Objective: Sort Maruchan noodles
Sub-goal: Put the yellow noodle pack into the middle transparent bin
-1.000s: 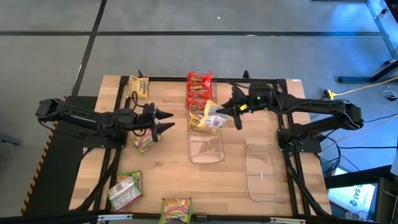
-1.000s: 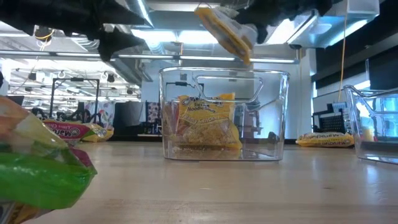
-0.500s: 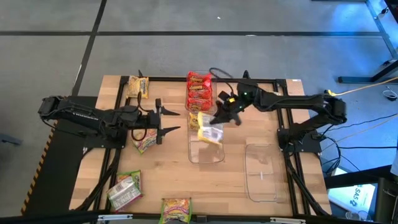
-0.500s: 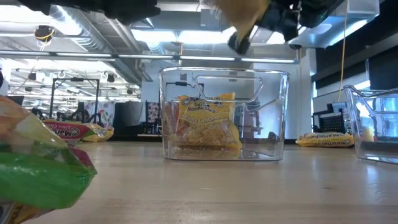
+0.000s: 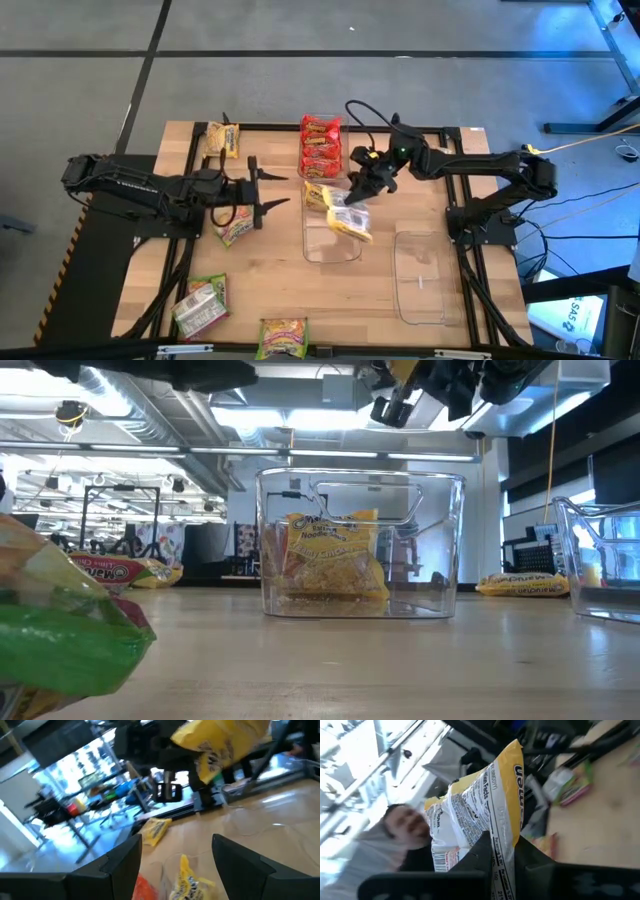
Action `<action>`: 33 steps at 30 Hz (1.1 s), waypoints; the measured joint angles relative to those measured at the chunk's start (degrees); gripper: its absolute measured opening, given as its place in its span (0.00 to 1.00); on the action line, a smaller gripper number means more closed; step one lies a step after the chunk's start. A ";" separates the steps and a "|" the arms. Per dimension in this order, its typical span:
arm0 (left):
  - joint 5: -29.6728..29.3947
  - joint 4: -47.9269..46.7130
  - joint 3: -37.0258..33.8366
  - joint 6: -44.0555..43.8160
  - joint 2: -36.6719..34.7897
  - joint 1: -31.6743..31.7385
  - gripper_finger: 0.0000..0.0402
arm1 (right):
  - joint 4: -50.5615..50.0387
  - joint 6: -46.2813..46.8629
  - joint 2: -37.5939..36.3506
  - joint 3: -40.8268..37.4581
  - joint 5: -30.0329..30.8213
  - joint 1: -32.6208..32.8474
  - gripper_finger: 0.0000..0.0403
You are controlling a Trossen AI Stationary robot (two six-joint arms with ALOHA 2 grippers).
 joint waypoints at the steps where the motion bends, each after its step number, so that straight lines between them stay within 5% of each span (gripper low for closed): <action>1: -0.21 -0.27 0.00 -1.99 0.00 0.02 0.58 | -0.79 -2.56 0.00 0.00 0.98 0.01 0.04; 8: 7.26 -3.40 -0.01 -15.36 0.00 -0.02 0.58 | -5.10 -24.74 0.00 0.00 7.78 0.01 0.04; 17: 10.77 -2.35 -0.02 -25.13 -0.24 0.06 0.58 | -5.13 -47.68 0.00 0.00 8.19 0.01 0.04; 24: 20.63 8.76 -0.02 -33.00 1.50 -0.01 0.58 | 14.34 -51.70 0.13 0.07 -6.61 0.05 0.04; 33: 22.08 21.22 0.00 -41.84 10.09 2.70 0.58 | 24.35 -51.94 0.15 3.11 -16.99 0.01 0.04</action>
